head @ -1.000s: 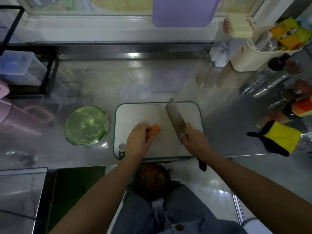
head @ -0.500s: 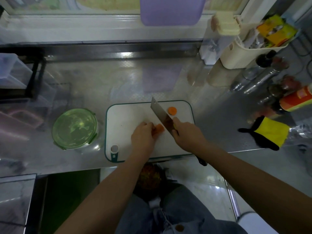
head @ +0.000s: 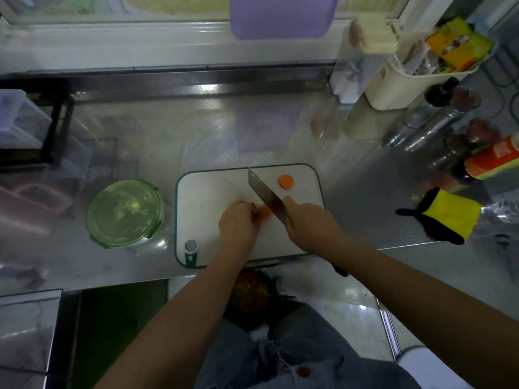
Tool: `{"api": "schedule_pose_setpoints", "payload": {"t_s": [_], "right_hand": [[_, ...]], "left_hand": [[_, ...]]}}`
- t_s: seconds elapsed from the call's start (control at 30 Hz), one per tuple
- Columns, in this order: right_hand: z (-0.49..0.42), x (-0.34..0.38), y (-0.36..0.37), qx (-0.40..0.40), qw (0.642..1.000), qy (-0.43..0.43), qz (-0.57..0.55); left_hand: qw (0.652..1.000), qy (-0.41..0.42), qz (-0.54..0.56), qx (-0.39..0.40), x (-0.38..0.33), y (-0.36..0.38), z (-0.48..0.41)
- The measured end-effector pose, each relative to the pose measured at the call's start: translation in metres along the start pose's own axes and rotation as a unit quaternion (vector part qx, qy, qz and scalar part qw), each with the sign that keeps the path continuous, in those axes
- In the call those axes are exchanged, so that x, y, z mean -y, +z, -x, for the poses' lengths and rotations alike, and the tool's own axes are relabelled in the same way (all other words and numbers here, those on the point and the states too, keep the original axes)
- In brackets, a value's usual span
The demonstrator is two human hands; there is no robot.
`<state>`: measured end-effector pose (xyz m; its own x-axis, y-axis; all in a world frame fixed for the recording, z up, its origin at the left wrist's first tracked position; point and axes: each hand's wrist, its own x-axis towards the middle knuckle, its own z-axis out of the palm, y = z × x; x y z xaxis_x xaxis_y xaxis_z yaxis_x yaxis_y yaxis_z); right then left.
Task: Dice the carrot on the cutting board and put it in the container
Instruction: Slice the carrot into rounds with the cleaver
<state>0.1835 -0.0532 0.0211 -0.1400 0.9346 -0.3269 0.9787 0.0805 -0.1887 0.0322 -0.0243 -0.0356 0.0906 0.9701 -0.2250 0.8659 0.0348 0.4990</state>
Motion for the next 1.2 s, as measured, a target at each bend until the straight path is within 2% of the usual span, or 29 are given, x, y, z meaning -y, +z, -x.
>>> {"api": "schedule_pose_setpoints", "payload": {"t_s": [0.33,0.6,0.83,1.2], "right_hand": [[-0.009,0.002,0.025,0.021,0.999,0.025,-0.020],[-0.014,-0.003,0.059,-0.016,0.999,0.036,-0.036],[-0.018,-0.015,0.054,-0.031,0.999,-0.005,-0.009],[-0.022,-0.023,0.058,-0.017,0.996,-0.023,-0.084]], "left_hand": [[1.000,-0.008,-0.019,0.004,0.001,0.002,-0.005],[1.000,0.013,-0.016,0.006,0.005,0.003,-0.006],[0.999,0.038,0.008,0.005,0.007,0.002,-0.004],[0.998,0.063,-0.024,0.021,0.006,0.002,0.000]]}}
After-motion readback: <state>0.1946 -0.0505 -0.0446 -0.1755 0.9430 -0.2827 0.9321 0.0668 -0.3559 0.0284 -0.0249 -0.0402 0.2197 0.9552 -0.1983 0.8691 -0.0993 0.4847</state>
